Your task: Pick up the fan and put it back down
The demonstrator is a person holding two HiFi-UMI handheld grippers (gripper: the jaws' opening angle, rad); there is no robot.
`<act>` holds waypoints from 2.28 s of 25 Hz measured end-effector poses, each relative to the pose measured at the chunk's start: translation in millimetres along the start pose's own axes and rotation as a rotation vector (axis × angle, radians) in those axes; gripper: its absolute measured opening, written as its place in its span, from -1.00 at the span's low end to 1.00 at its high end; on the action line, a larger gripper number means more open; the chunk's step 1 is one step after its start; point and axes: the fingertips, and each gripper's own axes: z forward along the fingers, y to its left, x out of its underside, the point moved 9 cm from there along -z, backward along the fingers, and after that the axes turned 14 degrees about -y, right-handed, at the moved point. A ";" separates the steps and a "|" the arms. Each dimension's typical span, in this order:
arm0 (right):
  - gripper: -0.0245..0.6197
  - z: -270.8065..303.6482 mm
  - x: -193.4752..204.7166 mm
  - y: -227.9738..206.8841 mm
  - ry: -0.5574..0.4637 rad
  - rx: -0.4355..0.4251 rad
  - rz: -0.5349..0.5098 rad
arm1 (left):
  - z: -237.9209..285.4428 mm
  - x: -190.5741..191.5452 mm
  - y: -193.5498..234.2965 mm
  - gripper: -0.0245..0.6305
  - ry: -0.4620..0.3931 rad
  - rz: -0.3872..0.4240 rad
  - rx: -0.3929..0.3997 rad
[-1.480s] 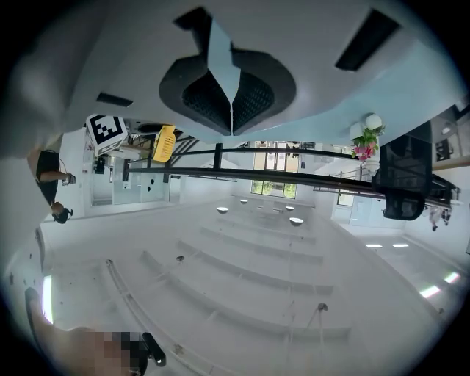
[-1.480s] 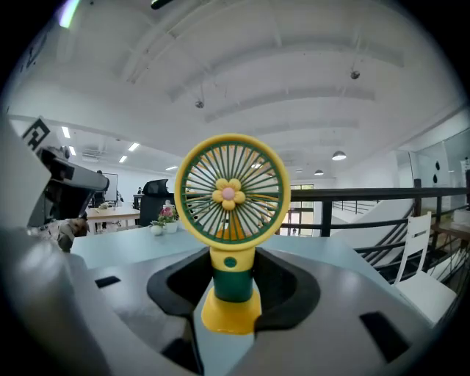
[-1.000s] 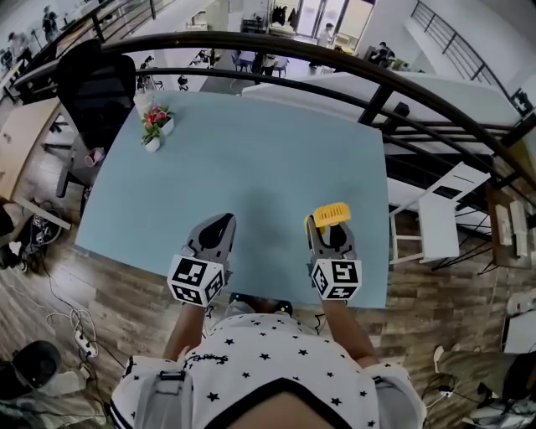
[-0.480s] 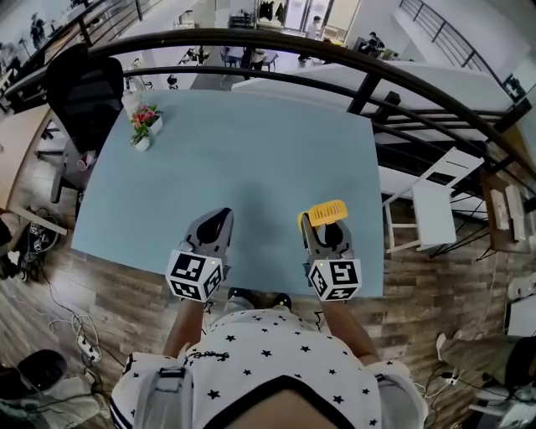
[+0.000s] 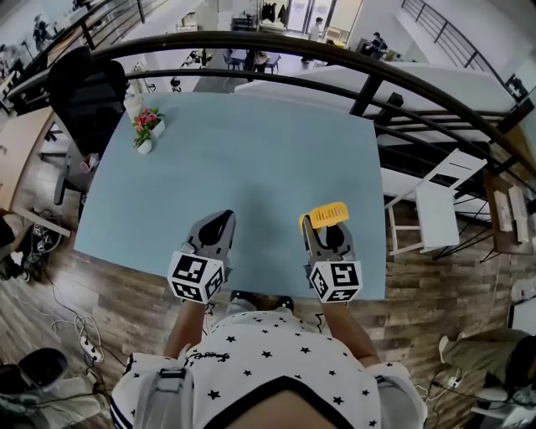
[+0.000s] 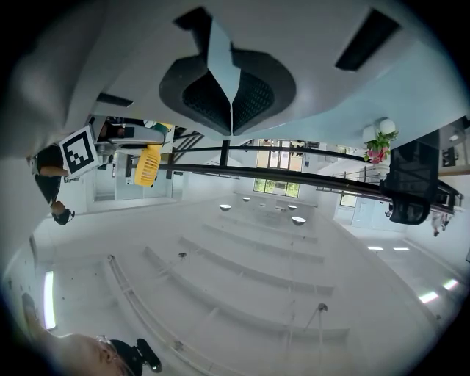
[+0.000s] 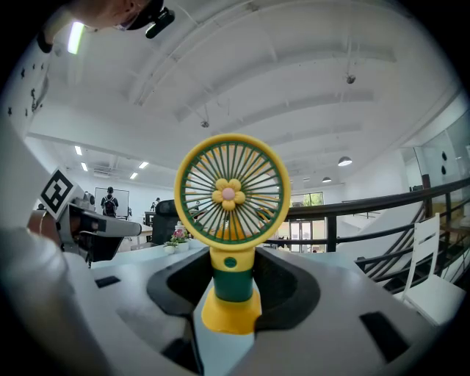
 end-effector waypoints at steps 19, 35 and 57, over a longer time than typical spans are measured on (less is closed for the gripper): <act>-0.39 24.6 28.1 -14.1 0.038 -0.026 0.001 | -21.4 -5.2 4.5 -0.83 0.018 0.032 -0.107; -0.39 48.0 89.5 -23.7 0.140 -0.049 -0.020 | -52.6 -3.7 1.1 -0.83 0.049 0.054 -0.224; -0.39 48.2 145.7 -25.3 0.254 -0.056 -0.053 | -55.5 -5.9 -7.9 -0.83 0.067 0.048 -0.247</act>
